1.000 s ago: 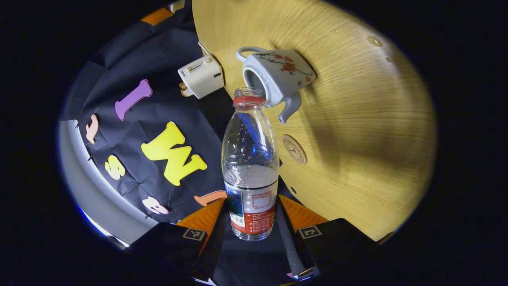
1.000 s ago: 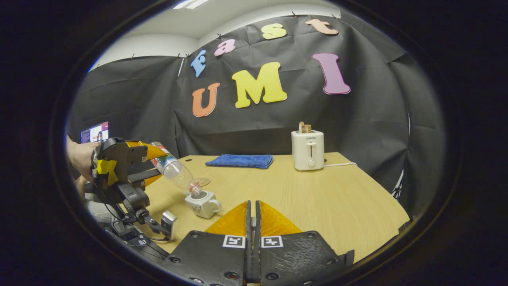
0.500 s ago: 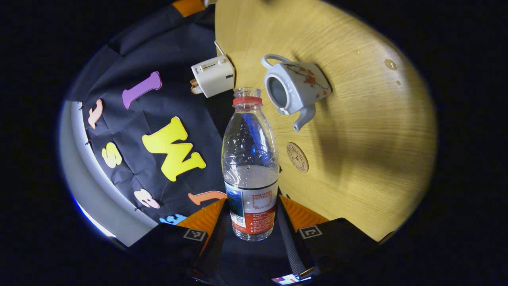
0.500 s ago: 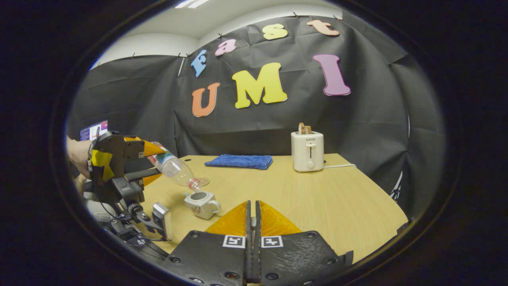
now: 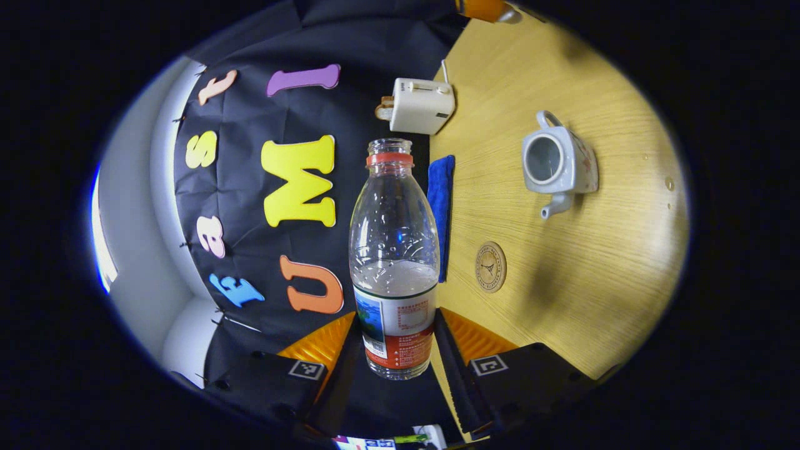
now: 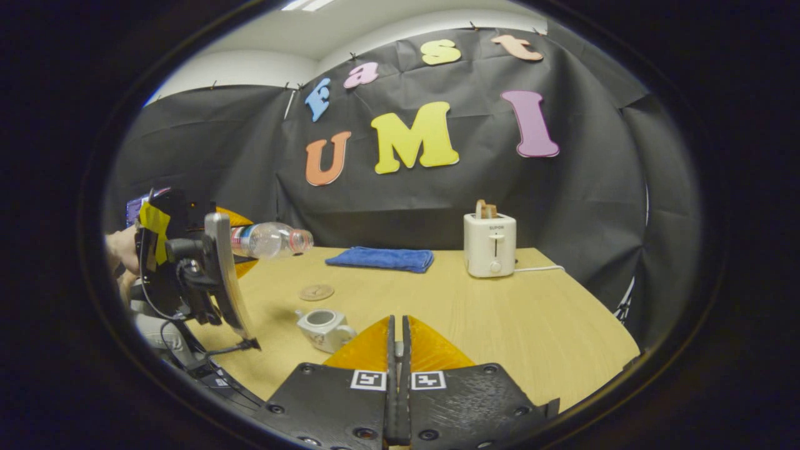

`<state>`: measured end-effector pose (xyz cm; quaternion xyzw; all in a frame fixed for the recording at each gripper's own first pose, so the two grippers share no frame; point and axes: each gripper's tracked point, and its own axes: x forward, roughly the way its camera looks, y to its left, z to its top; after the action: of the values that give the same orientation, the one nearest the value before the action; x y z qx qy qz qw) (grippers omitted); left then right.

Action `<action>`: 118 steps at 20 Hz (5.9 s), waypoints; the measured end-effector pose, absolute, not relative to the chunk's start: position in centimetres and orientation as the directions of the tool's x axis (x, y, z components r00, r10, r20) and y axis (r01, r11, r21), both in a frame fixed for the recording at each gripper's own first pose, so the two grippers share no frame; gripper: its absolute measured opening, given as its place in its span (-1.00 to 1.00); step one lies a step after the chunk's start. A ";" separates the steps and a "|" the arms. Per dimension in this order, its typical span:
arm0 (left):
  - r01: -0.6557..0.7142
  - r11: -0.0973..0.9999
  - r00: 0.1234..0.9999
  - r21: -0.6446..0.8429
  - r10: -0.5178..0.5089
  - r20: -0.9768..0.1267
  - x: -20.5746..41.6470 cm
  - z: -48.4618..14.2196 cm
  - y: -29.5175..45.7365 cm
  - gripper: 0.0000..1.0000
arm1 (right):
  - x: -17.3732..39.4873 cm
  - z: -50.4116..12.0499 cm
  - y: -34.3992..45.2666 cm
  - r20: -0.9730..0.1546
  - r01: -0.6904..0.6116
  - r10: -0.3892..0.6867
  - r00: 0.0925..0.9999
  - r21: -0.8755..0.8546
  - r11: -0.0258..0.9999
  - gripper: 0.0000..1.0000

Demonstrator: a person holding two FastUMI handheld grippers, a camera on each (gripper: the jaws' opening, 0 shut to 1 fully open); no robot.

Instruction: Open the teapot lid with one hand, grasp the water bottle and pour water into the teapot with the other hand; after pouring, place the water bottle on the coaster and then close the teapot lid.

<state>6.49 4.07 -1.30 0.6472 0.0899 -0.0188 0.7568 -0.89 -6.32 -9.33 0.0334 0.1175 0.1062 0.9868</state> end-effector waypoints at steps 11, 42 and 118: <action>0.108 0.778 0.966 0.619 0.066 -0.250 7.8 -3.4 7.8 0.41 | -0.2 -8.4 -3.0 -0.222 -0.235 0.246 0.943 0.077 0.969 -1.00; 0.150 0.986 0.965 -0.069 -0.161 -0.209 20.8 -9.8 4.2 0.43 | 2.7 -10.8 -1.5 -0.276 -0.228 0.241 0.930 0.081 0.970 -1.00; -0.062 0.998 0.988 -0.034 0.066 0.139 4.3 8.1 2.0 1.00 | 4.3 3.2 -2.5 0.011 -0.104 0.104 0.995 -0.005 0.995 0.94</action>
<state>4.33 2.05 8.10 -0.0148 -0.0703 0.0320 0.9969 4.28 -2.53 3.24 -0.0022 -0.0056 0.0521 0.9986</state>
